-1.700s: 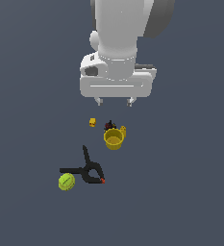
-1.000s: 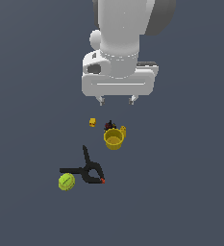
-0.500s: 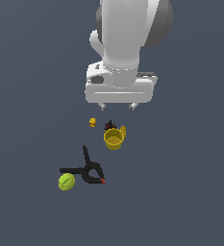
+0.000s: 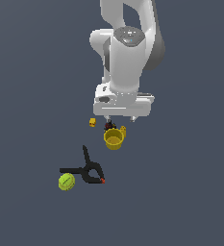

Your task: Pick up a designated object from a clutter of objects.

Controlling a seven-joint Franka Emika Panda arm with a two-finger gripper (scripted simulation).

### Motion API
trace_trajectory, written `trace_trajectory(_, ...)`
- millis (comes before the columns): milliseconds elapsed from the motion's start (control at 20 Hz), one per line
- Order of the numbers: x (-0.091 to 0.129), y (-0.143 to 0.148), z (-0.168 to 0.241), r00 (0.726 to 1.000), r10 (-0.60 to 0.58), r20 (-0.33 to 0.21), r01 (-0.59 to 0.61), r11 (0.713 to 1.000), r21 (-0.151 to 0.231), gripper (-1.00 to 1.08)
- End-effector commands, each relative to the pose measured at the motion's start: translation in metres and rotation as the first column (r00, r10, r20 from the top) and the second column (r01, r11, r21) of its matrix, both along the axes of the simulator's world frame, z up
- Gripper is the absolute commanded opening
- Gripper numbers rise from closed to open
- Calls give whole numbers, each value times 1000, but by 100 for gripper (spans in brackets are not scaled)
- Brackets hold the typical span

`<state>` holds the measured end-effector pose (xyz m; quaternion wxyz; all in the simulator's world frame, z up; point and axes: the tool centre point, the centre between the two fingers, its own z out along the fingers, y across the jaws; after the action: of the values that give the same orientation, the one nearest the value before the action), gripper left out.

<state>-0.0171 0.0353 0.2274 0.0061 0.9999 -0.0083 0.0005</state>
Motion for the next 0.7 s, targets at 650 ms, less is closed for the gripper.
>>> trace_trajectory(650,-58,25,-125,998,-60,0,60,998,7,100)
